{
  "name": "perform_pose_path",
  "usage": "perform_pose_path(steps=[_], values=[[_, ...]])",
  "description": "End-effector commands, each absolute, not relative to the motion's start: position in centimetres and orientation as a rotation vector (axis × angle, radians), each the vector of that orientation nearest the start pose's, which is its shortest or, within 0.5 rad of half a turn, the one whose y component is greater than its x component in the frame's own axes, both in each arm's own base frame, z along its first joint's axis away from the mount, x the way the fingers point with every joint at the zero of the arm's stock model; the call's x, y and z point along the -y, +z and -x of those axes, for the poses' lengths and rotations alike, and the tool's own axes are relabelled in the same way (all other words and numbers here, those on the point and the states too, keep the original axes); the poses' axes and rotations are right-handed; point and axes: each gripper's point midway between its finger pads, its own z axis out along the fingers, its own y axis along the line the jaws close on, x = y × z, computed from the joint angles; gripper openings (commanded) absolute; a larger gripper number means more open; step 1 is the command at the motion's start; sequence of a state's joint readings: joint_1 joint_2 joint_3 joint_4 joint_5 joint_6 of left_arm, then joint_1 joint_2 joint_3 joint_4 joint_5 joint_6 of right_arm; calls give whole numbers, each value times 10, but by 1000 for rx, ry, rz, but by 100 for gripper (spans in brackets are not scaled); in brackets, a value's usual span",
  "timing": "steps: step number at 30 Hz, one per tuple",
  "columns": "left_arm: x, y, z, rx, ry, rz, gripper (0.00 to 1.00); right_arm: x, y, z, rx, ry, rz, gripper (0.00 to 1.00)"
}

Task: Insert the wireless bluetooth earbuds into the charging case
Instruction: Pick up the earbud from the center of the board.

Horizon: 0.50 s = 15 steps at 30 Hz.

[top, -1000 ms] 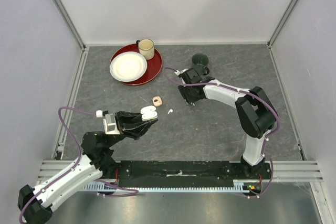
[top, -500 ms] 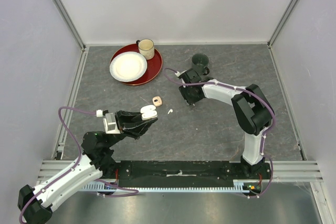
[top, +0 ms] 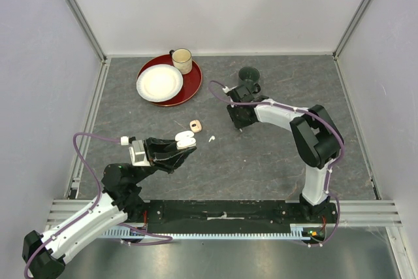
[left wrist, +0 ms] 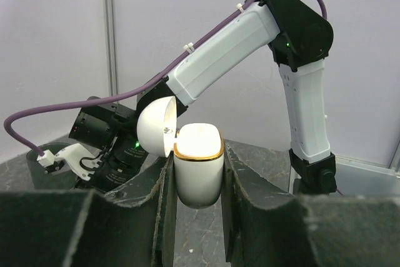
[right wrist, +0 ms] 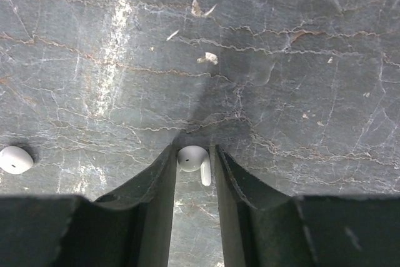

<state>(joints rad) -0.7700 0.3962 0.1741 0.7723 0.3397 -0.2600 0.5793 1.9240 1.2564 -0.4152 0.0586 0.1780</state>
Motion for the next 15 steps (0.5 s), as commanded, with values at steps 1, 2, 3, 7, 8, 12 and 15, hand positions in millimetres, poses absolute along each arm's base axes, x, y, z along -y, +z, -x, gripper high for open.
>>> perform_pose_path(steps=[1, 2, 3, 7, 8, 12, 15], values=[[221, 313, -133, -932, -1079, -572, 2, -220, 5, -338, -2671, 184, 411, 36], [221, 313, -134, -935, -1079, -571, 2, -219, 4, -336, -2676, 184, 390, 34], [221, 313, -133, -935, -1082, -571, 2, -217, 1, -331, -2693, 186, 355, 33], [221, 312, -134, -944, -1087, -564, 2, -212, 2, -319, -2709, 192, 247, 26], [221, 311, -134, -945, -1090, -565, 2, -209, 2, -317, -2712, 183, 212, 26], [221, 311, -135, -950, -1092, -557, 2, -195, -2, -301, -2736, 150, 15, 25], [220, 312, -135, -951, -1096, -553, 2, -189, -6, -291, -2733, 148, -159, 25]])
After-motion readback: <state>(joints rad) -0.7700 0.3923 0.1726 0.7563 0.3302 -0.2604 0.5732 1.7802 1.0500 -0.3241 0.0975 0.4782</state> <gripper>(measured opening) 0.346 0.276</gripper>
